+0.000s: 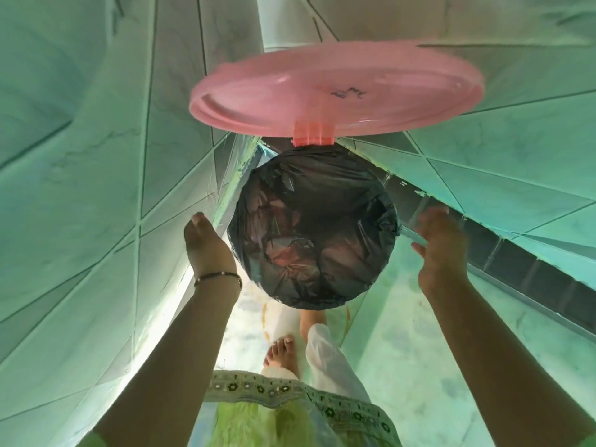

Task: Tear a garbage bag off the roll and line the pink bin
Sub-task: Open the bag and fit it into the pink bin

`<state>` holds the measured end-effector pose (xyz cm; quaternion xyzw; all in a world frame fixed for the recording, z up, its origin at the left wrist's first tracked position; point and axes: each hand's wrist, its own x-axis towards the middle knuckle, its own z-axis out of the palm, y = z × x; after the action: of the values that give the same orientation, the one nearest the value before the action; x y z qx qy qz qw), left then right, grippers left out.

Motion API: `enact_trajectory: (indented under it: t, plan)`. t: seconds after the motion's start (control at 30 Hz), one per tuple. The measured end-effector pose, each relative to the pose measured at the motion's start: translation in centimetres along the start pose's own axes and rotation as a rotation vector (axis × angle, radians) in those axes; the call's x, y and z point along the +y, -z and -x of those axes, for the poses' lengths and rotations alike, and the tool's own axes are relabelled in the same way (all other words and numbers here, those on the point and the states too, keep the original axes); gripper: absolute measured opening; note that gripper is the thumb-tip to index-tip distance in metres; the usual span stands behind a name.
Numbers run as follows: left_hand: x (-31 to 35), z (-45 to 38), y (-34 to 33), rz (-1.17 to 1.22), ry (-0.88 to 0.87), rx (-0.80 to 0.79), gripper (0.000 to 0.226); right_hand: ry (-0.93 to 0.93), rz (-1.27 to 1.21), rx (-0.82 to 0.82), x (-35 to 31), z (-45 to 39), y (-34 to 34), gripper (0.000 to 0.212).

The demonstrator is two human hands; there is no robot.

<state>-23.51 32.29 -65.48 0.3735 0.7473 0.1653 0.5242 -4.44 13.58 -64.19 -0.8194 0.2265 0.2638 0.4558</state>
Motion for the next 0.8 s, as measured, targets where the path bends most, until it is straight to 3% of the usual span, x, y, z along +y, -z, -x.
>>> enact_trajectory:
  t: [0.1, 0.2, 0.4, 0.6, 0.73, 0.77, 0.8]
  plan:
    - [3.4, 1.5, -0.1, 0.187, -0.232, -0.138, 0.049, 0.251, -0.134, -0.112, -5.3, 1.4, 0.2, 0.03]
    - [7.4, 3.2, -0.5, 0.22, -0.283, -0.26, 0.054, 0.403, -0.214, -0.243, -9.2, 2.8, 0.2, 0.039]
    - [8.4, 3.3, -0.3, 0.189, -0.236, -0.36, 0.059, 0.287, -0.3, -0.35, -10.5, 3.5, -0.2, 0.042]
    - [5.2, 4.0, 2.1, 0.126, -0.3, -0.379, 0.048, 0.216, -0.356, -0.365, -6.6, 4.4, 1.3, 0.042]
    - [3.8, 2.3, 4.0, 0.182, -0.336, -0.386, 0.04, 0.183, -0.358, -0.381, -2.5, 4.6, 1.5, 0.024]
    - [1.4, 1.2, 4.3, 0.141, -0.349, -0.424, 0.039, 0.194, -0.317, -0.406, -1.3, 4.4, 1.5, 0.024]
    - [-1.6, -0.4, 3.7, -0.045, -0.329, -0.478, 0.041, 0.194, -0.265, -0.424, 0.1, 4.2, 1.6, 0.027]
